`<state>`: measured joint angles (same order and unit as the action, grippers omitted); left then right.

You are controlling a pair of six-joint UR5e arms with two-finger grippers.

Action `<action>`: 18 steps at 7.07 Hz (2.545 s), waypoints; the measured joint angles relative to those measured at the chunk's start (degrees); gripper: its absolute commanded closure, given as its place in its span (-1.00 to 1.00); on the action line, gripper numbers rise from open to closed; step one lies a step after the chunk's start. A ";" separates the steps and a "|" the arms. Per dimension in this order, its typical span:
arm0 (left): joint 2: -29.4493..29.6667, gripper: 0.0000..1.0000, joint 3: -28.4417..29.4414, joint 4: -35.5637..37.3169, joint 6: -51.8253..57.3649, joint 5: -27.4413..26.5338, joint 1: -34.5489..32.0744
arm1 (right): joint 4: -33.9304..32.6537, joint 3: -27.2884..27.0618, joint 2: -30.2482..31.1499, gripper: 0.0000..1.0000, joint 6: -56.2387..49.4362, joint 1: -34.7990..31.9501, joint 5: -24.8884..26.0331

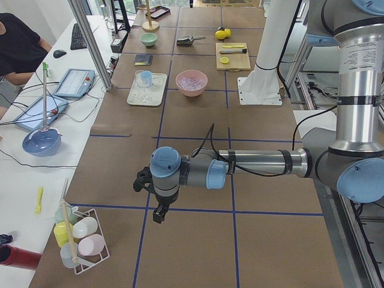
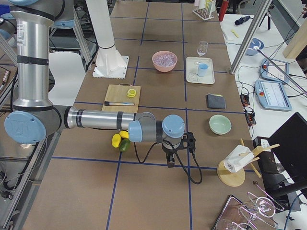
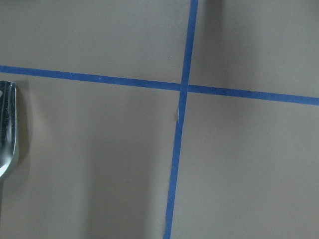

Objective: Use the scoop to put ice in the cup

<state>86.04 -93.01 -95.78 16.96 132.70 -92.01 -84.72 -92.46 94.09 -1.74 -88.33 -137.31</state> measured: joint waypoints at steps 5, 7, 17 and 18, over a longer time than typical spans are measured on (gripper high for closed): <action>0.64 -1.00 -1.69 -0.16 -17.31 4.00 -0.01 | 5.13 4.83 -0.17 -1.00 0.33 -0.56 -0.26; 0.70 -1.00 -1.75 -0.40 -17.60 4.19 -0.01 | 6.88 5.56 -0.10 -1.00 0.86 -1.18 -0.14; 0.71 -1.00 -1.88 -0.46 -17.31 4.14 -0.01 | -8.19 -7.06 1.13 -1.00 6.25 -3.96 -0.06; 0.71 -1.00 -1.90 -0.46 -17.31 4.14 -0.01 | -8.19 -6.99 1.08 -1.00 6.23 -3.96 -0.06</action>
<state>86.75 -94.91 -96.24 -0.35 136.85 -92.02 -92.90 -99.45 95.17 4.49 -92.29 -137.37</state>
